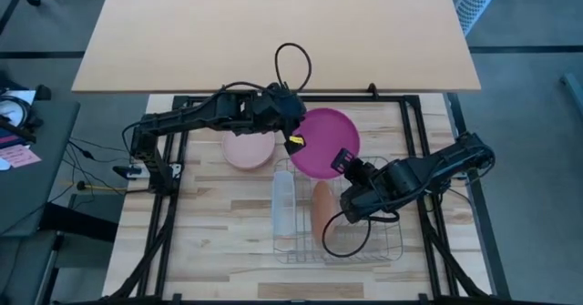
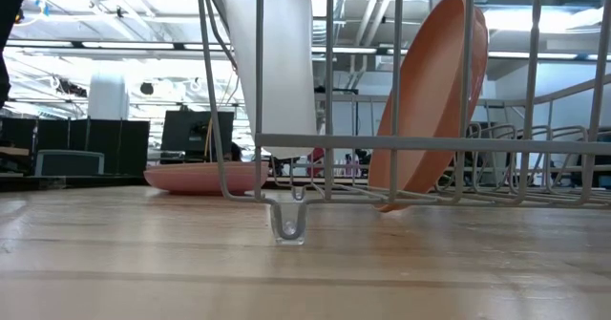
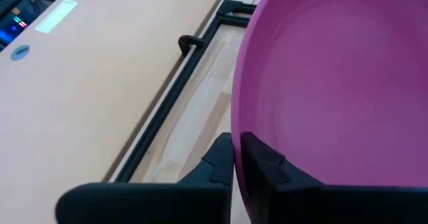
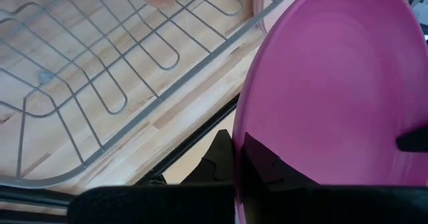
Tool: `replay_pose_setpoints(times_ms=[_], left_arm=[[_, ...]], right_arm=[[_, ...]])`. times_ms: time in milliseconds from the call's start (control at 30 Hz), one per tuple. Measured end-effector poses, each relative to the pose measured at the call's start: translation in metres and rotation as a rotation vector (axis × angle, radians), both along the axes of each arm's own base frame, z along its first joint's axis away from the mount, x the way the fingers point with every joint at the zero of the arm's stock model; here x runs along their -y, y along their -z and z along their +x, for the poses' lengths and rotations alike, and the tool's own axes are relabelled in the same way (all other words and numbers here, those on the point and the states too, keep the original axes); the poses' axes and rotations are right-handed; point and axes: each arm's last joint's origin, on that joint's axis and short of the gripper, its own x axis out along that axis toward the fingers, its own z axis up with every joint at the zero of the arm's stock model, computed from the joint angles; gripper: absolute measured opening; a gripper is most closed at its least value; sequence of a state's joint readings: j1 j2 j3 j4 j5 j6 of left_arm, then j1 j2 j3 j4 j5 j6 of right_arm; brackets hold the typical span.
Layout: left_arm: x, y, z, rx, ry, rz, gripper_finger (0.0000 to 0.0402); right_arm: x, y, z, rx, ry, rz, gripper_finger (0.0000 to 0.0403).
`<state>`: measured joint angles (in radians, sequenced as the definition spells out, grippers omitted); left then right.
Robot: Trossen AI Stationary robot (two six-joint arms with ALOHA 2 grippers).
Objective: Sort dishes
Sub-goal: Put the pink plate in the dish rack
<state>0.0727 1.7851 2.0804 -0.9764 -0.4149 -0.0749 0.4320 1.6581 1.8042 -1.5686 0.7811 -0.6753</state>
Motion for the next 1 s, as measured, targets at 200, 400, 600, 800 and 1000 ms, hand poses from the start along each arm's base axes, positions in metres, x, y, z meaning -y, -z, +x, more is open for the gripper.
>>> replay_pose_setpoints(times_ms=[200, 400, 600, 800, 1000], left_arm=[[0.000, 0.000, 0.000, 0.002, -0.002, -0.006, 0.0002], [0.001, 0.002, 0.000, -0.012, 0.008, -0.008, 0.0000], [0.000, 0.003, 0.000, -0.026, 0.010, 0.003, 0.0000], [0.003, 0.006, -0.002, -0.063, 0.015, 0.002, 0.0000], [0.010, 0.001, -0.001, -0.046, 0.057, 0.047, 0.0000]], right_arm=[[-0.002, 0.000, 0.001, 0.110, 0.109, 0.071, 0.0041], [-0.008, 0.000, -0.002, 0.245, 0.242, 0.153, 0.0111], [-0.014, -0.001, -0.005, 0.339, 0.325, 0.205, 0.0169], [-0.014, -0.001, -0.006, 0.440, 0.450, 0.279, 0.0214], [-0.021, -0.012, -0.016, 0.681, 0.703, 0.497, 0.0243]])
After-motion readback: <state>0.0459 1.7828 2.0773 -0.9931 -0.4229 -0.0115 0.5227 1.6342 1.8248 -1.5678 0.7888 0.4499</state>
